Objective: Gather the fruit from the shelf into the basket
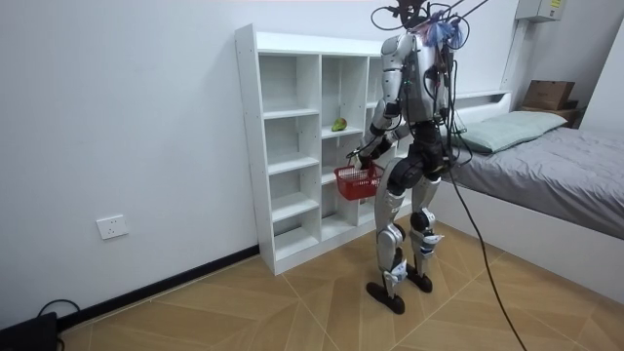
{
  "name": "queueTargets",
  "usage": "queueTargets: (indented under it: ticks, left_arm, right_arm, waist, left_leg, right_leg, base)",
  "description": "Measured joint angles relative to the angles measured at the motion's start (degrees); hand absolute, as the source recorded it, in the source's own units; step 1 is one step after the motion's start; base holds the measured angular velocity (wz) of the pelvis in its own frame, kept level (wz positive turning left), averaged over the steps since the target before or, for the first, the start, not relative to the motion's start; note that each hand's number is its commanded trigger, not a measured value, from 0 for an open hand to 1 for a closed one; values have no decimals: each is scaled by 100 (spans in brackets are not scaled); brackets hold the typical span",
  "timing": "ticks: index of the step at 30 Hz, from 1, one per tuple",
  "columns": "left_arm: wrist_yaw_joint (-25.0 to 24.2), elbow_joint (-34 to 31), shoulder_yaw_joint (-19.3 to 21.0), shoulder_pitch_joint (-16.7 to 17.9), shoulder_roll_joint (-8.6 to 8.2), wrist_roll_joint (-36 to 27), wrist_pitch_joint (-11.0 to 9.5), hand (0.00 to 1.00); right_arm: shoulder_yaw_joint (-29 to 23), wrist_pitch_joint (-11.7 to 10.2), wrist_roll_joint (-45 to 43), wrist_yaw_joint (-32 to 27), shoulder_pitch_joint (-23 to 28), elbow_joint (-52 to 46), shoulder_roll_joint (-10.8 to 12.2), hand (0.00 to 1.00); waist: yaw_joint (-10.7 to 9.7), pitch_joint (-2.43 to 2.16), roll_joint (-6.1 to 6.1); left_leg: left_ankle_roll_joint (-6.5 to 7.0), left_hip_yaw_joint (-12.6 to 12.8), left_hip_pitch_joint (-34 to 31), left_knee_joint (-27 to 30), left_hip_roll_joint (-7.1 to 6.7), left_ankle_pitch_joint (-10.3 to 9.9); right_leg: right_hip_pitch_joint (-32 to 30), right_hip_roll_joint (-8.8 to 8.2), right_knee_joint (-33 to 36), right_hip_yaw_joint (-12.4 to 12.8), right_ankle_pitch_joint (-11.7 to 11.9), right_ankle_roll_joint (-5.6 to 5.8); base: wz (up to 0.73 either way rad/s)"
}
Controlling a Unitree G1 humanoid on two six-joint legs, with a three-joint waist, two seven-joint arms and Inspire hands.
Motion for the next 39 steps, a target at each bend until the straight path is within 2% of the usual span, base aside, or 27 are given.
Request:
queueTargets:
  ticks: [12,19,20,21,39]
  left_arm:
    - [3,-37,-104,0,7,-82,1,100]
    - [4,-89,-186,0,21,-485,1,100]
    - [3,-99,-186,0,21,-535,0,100]
    - [3,-116,-184,1,21,-562,0,100]
    - [-23,-331,-61,4,26,-588,9,100]
  right_arm:
    - [33,-46,13,-27,-8,61,0,100]
    - [125,-50,579,8,-6,59,-19,100]
    - [125,-52,656,40,-7,58,-13,85]
    - [117,-58,699,45,0,58,-5,0]
    - [110,-252,1214,542,0,279,11,0]
  waist:
    - [-21,20,24]
    - [-12,20,27]
    - [-15,20,27]
    - [-26,20,27]
    - [-45,15,43]
  left_leg:
    - [0,61,13,-7,25,0]
    - [-8,71,9,9,40,3]
    - [-8,71,9,9,39,3]
    - [-8,71,8,9,38,3]
    - [-8,68,61,3,35,4]
  right_leg:
    - [2,27,11,70,19,-11]
    - [-4,44,2,83,20,-14]
    - [-3,43,2,81,20,-14]
    - [-3,42,-2,80,20,-14]
    - [48,41,6,74,20,-13]
  base:
    - [-1]
    - [0]
    - [0]
    - [0]
    - [0]
